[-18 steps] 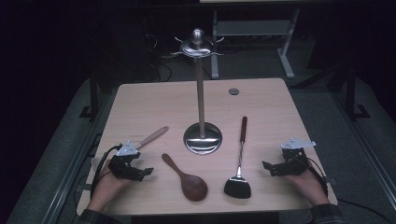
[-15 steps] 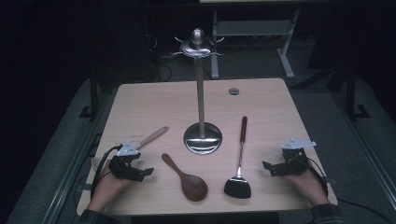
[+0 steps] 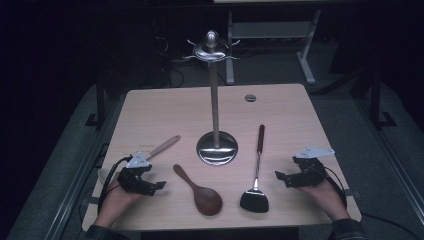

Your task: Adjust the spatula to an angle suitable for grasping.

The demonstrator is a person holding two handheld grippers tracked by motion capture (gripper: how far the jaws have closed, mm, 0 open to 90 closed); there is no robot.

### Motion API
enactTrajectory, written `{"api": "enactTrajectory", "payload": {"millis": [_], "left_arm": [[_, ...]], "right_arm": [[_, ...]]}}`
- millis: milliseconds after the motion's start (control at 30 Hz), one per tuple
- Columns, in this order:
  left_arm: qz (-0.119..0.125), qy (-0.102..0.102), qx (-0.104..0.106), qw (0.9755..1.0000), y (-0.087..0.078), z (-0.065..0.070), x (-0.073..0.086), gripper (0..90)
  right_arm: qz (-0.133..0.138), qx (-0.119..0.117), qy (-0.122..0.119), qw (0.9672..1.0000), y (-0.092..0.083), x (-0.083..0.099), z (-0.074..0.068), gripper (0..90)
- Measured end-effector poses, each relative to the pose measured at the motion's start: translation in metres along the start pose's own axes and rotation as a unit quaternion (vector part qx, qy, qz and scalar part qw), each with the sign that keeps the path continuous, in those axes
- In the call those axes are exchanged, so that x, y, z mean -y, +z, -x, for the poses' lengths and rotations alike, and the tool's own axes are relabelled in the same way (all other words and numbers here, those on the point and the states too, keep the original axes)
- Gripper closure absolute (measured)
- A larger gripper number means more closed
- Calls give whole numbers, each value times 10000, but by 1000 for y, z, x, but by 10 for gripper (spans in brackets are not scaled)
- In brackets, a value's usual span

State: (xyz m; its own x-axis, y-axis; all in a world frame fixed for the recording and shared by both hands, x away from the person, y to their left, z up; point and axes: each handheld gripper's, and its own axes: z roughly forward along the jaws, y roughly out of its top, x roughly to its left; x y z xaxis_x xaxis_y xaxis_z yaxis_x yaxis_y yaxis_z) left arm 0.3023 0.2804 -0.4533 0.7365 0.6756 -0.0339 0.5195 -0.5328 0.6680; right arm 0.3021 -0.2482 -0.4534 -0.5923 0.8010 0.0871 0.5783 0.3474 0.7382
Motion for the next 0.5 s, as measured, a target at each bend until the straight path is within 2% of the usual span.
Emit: {"api": "enactTrajectory", "payload": {"millis": [67, 167, 300, 433, 467, 500], "left_arm": [[-14, 13, 11, 10000, 0, 1, 0, 134], [-8, 47, 9, 10000, 1, 2, -1, 138], [-24, 52, 43, 10000, 1, 2, -1, 138], [-37, 26, 58, 10000, 2, 2, -1, 138], [-37, 26, 58, 10000, 2, 2, -1, 139], [-37, 26, 58, 10000, 2, 2, -1, 139]], "right_arm": [[18, -135, -58, 9999, 1, -3, -3, 161], [14, -292, -92, 9995, 2, -7, -7, 270], [-26, -503, -156, 9986, 3, -14, -14, 475], [-95, -880, -107, 9960, 6, -23, -23, 673], [-95, -880, -107, 9960, 6, -23, -23, 673], [-115, -1048, -191, 9942, 11, -27, -28, 673]]}}
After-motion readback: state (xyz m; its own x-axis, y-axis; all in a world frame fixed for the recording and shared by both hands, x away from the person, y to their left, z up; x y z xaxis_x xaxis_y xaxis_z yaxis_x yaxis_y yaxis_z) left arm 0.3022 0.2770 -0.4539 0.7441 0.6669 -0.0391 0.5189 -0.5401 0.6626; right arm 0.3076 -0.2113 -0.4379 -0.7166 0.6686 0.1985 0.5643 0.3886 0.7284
